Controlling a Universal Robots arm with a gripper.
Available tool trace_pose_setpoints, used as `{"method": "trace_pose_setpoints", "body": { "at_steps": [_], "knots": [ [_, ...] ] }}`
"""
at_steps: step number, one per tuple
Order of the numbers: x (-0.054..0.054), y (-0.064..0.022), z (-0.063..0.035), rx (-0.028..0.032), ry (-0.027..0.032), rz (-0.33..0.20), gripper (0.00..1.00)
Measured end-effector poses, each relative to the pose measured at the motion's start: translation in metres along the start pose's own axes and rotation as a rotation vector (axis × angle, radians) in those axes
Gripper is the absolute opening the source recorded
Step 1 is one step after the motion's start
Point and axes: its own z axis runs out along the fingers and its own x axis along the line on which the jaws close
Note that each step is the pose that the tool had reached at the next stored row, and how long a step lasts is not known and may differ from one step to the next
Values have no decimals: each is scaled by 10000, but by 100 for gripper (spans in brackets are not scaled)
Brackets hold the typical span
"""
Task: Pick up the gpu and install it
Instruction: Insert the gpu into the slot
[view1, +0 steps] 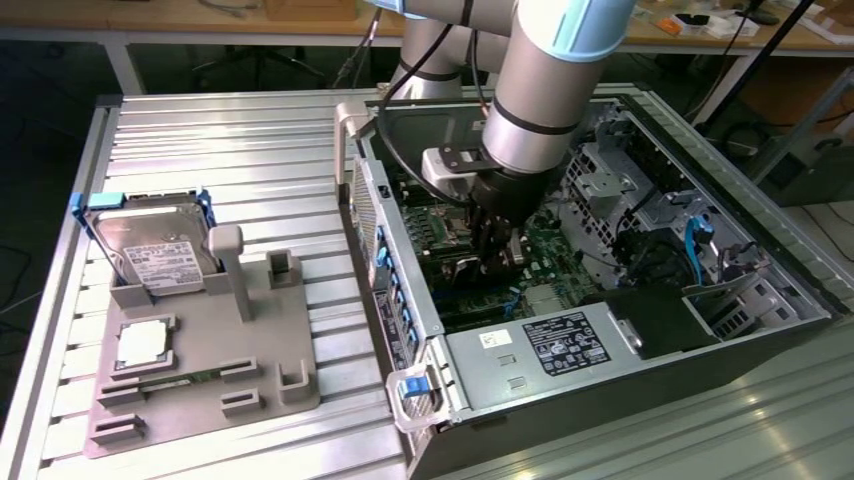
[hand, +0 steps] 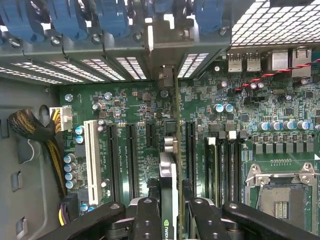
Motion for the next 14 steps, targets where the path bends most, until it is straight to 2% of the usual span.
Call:
{"method": "trace_pose_setpoints", "body": {
  "at_steps": [4, 7, 14],
  "knots": [
    [0, 10, 4, 4, -2, 0, 27],
    [1, 32, 18, 75, -4, 3, 27],
    [0, 32, 32, 75, -3, 1, 27]
  ]
}}
